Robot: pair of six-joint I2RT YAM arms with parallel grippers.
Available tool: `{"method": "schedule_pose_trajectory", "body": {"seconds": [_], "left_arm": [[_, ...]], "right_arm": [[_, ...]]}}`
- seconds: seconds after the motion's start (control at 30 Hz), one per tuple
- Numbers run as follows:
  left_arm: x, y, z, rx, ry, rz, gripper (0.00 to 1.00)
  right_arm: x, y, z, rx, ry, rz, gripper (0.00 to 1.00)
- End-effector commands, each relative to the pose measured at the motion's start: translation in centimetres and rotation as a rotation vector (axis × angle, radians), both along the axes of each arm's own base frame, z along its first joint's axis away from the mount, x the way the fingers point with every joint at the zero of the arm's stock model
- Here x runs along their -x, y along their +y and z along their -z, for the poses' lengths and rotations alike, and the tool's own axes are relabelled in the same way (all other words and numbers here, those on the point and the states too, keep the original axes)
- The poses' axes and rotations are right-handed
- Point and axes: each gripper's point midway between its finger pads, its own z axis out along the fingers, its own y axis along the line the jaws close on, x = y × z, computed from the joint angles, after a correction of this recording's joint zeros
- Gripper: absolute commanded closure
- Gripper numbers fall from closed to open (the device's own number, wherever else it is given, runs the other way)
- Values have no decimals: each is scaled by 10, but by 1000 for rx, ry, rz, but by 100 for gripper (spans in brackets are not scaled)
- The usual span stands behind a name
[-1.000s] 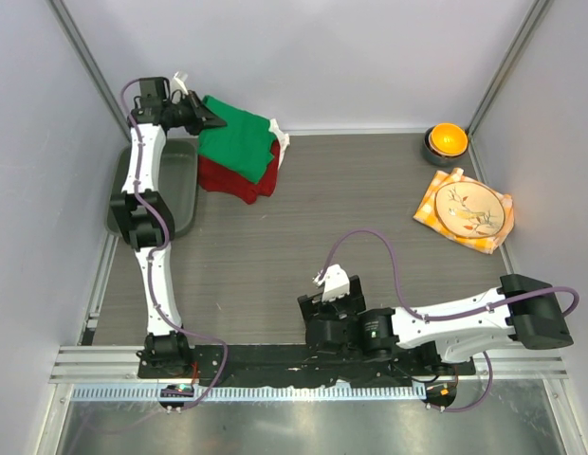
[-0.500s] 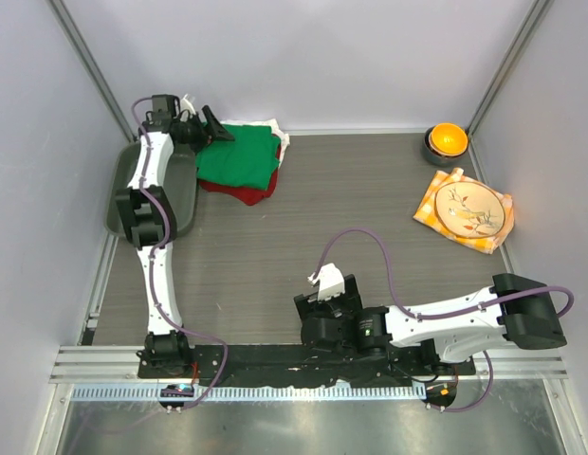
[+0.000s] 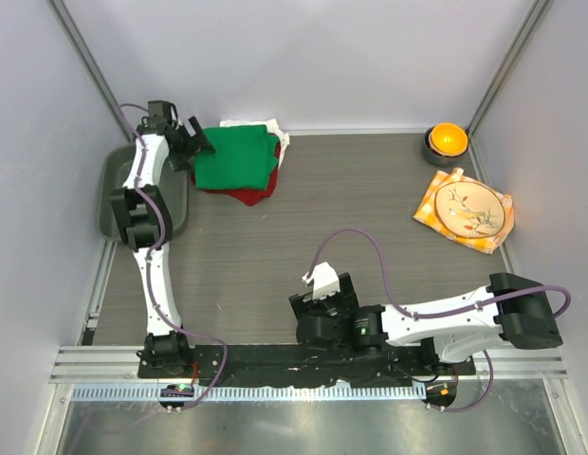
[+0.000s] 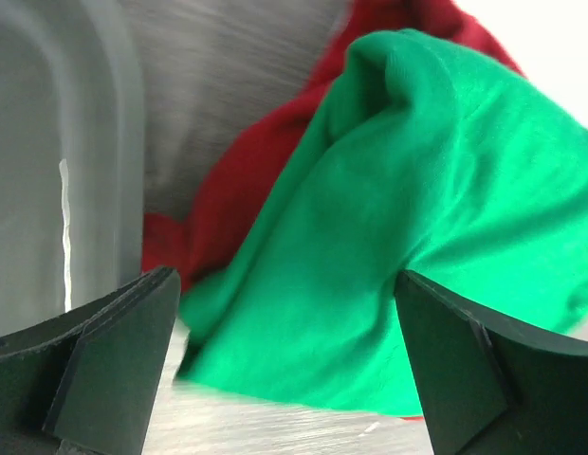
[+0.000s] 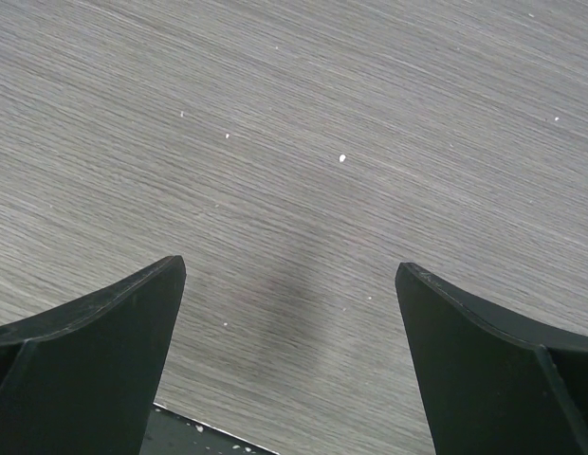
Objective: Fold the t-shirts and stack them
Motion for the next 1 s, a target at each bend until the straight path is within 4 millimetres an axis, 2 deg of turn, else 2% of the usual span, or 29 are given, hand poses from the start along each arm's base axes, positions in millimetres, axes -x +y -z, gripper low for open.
{"method": "schedule_pose_trajectory", "body": {"seconds": [0.0, 0.03, 0.17, 0.23, 0.27, 0.3, 0.33, 0.37, 0.43, 0.47, 0.5, 0.53, 0.57, 0.6, 0.63, 0.67, 0.7, 0.73, 0.77, 0.8, 0.83, 0.87, 0.9, 0.93, 0.97], "left_arm": [[23, 73, -54, -331, 2, -269, 0], [30, 90, -56, -404, 19, -339, 0], [56, 109, -66, -486, 53, -440, 0], [63, 108, -66, -490, 74, -445, 0], [69, 105, -60, -486, 100, -429, 0], [74, 102, -63, -485, 101, -421, 0], [77, 93, -62, -478, 104, -398, 0], [84, 85, -53, -471, 122, -379, 0], [86, 56, -70, -402, 49, -335, 0], [97, 43, -56, -376, 75, -302, 0], [100, 25, -58, -328, 57, -262, 0], [106, -4, -77, -312, -2, -228, 0], [118, -16, -68, -320, 19, -202, 0], [126, -26, -74, -334, 0, -191, 0], [137, -53, -92, -344, -56, -149, 0], [152, -63, -89, -365, -54, -131, 0], [165, -87, -93, -377, -75, -80, 0], [178, -91, -117, -378, -136, -97, 0], [193, -98, -109, -386, -129, -74, 0], [206, -114, -113, -380, -149, -36, 0], [216, -116, -119, -369, -168, -42, 0], [236, -118, -122, -344, -183, -38, 0], [248, -125, -126, -322, -200, -21, 0], [262, -125, -112, -322, -183, -7, 0], [275, -124, -127, -287, -232, -11, 0]], "right_arm": [[-5, 16, -16, -34, -20, 21, 0], [-5, 16, -14, -26, -17, 20, 0], [-7, 15, -15, -15, -21, 44, 0], [-10, 11, -15, 0, -35, 59, 0], [-11, 12, -17, -1, -42, 63, 0], [-14, 10, -18, 8, -48, 70, 0], [-17, 9, -22, 1, -53, 81, 0], [-24, 7, -26, -11, -56, 106, 0], [-34, 3, -35, -38, -56, 140, 0], [-45, -2, -41, -55, -59, 183, 0], [-52, -5, -46, -66, -66, 204, 0], [-59, -9, -52, -72, -76, 220, 0], [-74, -15, -58, -81, -77, 263, 0], [-79, -18, -62, -87, -76, 277, 0], [-85, -19, -66, -85, -83, 281, 0], [-90, -17, -72, -108, -74, 280, 1], [-100, -22, -76, -118, -73, 304, 0], [-107, -18, -82, -117, -82, 278, 0], [-110, -9, -86, -144, -64, 243, 0], [-120, -11, -89, -150, -61, 259, 0], [-127, -8, -93, -160, -61, 256, 0], [-132, 4, -106, -177, -56, 212, 0], [-140, 10, -102, -163, -46, 209, 0], [-153, 12, -107, -177, -47, 211, 0], [-164, 24, -126, -203, -52, 174, 0]]}}
